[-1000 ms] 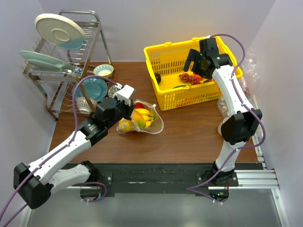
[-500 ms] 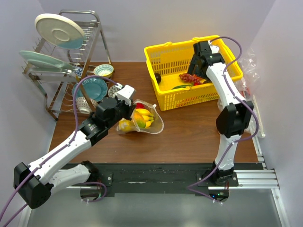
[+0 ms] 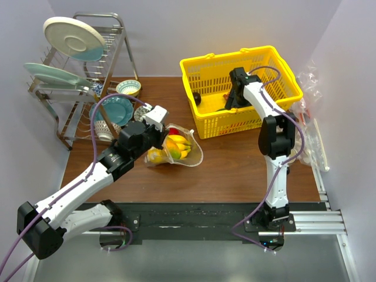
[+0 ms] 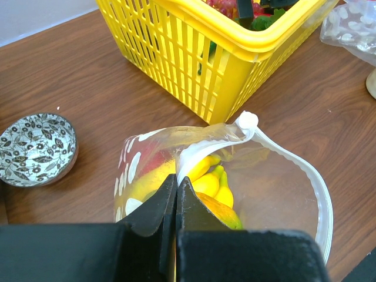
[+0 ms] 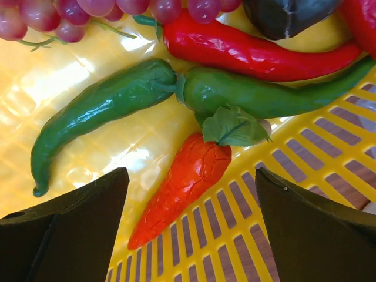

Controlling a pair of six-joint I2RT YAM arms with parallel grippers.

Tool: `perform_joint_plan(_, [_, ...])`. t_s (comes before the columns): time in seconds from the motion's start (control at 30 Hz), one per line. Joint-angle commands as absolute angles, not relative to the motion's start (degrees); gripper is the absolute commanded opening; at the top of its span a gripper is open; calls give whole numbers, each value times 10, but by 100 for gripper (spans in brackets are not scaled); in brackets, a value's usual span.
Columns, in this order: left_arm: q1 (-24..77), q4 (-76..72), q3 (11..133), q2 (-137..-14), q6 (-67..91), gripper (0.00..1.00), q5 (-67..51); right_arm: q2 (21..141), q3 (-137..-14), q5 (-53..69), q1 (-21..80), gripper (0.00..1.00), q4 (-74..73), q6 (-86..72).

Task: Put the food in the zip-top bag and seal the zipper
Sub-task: Pick up the fake vegetable from the bin.

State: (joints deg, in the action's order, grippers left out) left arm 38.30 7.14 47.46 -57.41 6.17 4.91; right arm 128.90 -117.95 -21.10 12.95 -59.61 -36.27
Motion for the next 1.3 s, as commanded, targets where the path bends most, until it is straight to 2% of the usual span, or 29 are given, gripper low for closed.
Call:
perform_joint_plan(0.0, [380,60,498,-573,49,0,55,1289,-1196,-200,124,92,-616,-395])
perform_joint_plan(0.23, [381,61,498,-572,48,0,54,1323,-1171,-174,118,90,-596,-422])
perform_joint_plan(0.47, [381,61,498,-575,48,0,60,1355,-1180,-138,111,83,-571,-438])
perform_joint_plan(0.57, [381,61,499,-574,47,0,62,1360,-1187,-134,111,70,-563,-435])
perform_joint_plan(0.6, [380,61,498,-574,47,0,62,1359,-1188,-129,110,57,-558,-433])
perform_joint_plan(0.67, [381,62,498,-574,47,0,64,1354,-1192,-122,111,44,-555,-424])
perform_joint_plan(0.77, [380,61,498,-577,47,0,63,1322,-1179,-126,111,43,-531,-414])
perform_joint_plan(0.87, [380,61,501,-582,47,0,62,1285,-1177,-127,111,29,-516,-394])
perform_joint_plan(1.1, [380,62,503,-582,47,0,60,1202,-1187,-103,110,28,-457,-340])
perform_joint_plan(1.27, [380,61,501,-578,47,0,62,1115,-1131,-47,111,27,-354,-322])
